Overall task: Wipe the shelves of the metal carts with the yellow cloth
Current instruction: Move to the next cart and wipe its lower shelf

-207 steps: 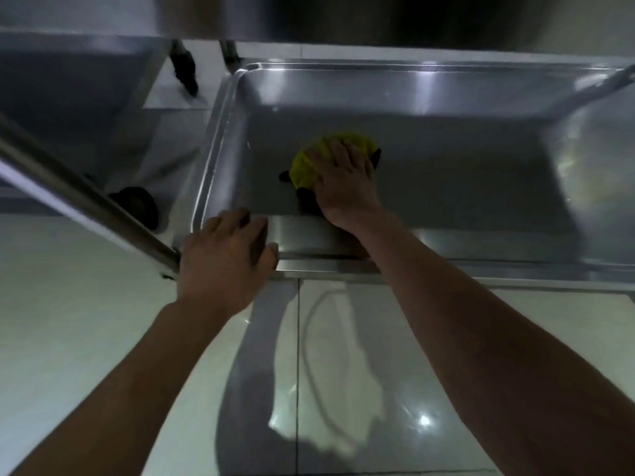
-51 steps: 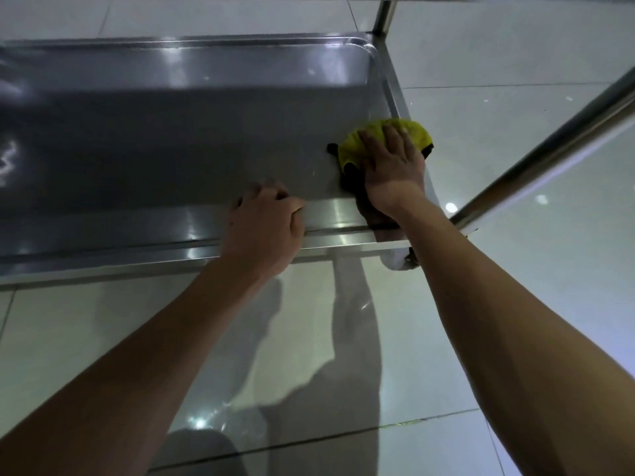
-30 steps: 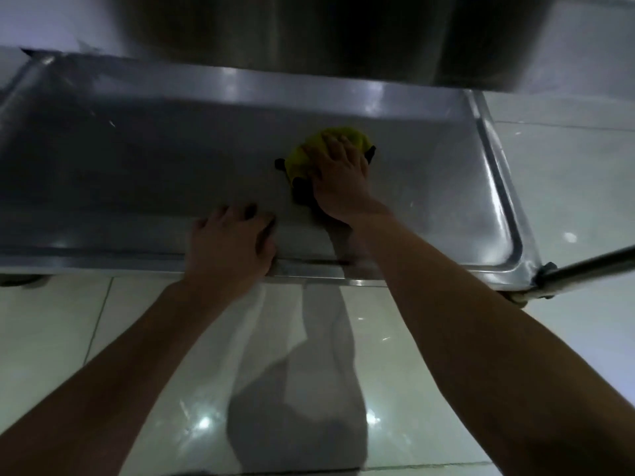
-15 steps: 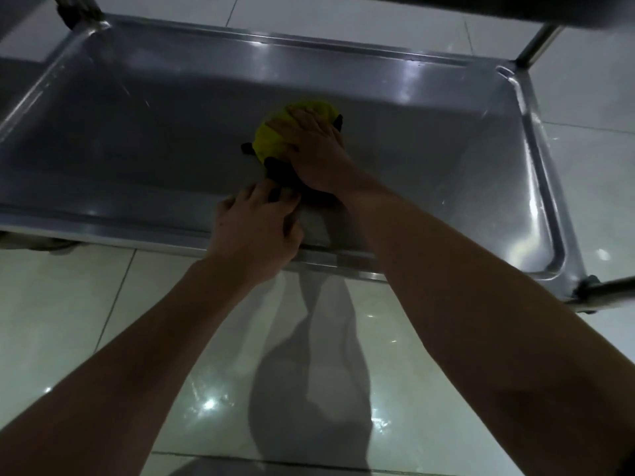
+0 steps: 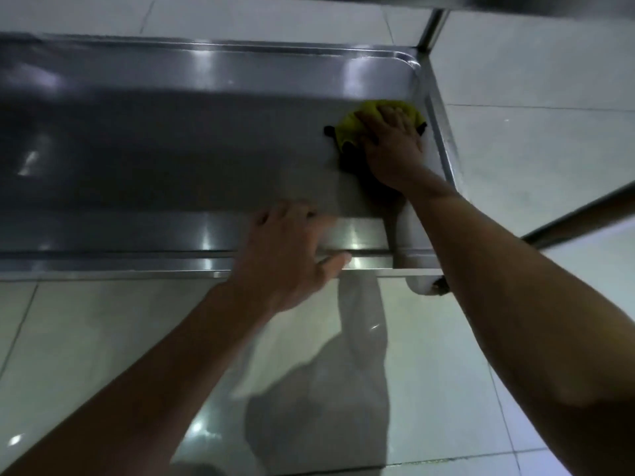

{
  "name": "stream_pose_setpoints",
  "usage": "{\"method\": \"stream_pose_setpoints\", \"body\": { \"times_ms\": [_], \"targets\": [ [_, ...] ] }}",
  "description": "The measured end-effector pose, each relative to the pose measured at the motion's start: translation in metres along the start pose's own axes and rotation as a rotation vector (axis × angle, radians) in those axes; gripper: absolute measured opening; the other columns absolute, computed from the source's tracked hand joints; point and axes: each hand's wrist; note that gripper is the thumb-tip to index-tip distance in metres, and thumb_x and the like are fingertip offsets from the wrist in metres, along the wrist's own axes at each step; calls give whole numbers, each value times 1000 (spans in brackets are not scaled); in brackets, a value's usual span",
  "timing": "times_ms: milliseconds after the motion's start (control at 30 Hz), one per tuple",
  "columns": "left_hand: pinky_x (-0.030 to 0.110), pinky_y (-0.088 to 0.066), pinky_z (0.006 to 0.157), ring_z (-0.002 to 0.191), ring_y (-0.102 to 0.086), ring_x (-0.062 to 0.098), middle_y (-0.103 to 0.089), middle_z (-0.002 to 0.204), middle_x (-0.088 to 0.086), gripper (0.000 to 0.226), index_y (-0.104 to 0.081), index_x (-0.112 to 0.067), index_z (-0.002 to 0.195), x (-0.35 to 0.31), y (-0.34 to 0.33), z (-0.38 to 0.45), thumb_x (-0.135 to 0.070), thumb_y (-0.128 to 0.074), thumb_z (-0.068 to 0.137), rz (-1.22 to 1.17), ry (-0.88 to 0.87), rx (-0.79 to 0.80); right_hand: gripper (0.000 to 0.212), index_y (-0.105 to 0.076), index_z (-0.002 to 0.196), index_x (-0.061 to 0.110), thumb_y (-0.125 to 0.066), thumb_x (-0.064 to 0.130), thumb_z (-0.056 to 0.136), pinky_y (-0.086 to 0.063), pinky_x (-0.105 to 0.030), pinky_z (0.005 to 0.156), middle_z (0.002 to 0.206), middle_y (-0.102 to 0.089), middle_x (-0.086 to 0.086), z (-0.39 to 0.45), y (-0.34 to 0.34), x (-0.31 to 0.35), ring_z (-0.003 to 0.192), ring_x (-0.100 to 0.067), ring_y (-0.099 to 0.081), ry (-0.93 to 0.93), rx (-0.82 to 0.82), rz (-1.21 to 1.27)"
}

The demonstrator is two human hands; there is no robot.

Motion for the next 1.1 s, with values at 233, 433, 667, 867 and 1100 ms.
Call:
{"method": "stream_pose_setpoints", "body": {
  "times_ms": [233,433,667,867,1100],
  "targets": [
    [47,-38,98,120,-50,31,-56,127,1,62,-65,-31,120,-28,-12,9,-71,-63,73,50,-57,51,51,-41,148,29,-47,29,98,-11,-36,122,160,-28,-10,-24,25,-45,148,-28,-21,-98,-81,-78],
    [41,-32,102,124,-45,25,-52,134,-4,69,-62,-36,126,-39,-14,18,-70,-72,67,-18,22,76,52,-34,150,35,-43,34,99,-10,-42,122,163,-19,-5,-81,32,-40,150,-27,-14,-151,17,-66],
    [45,-37,103,119,-49,28,-56,130,2,74,-62,-21,129,-38,-21,9,-61,-78,68,-58,-5,-16,48,-42,146,33,-46,37,98,-32,-48,110,153,-36,-8,-174,46,-14,136,-38,-33,-151,37,-101],
    [53,-26,115,136,-35,23,-46,140,-2,69,-45,-28,143,-43,-10,5,-56,-66,83,-34,-11,127,46,-51,136,32,-59,46,92,-41,-50,98,142,-49,-4,-216,52,5,123,-40,-44,-114,17,-169],
    [41,-36,110,131,-43,22,-54,139,0,52,-49,-23,142,28,24,-47,-37,-58,93,-27,-7,75,47,-59,131,27,-69,29,86,-42,-49,97,135,-57,-6,-226,45,46,118,-40,-48,-119,-32,-68]
  ]
}}
Point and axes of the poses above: each hand's wrist, its own z-axis towards the middle knuckle, its own y-axis out of the back of the hand, x = y × z
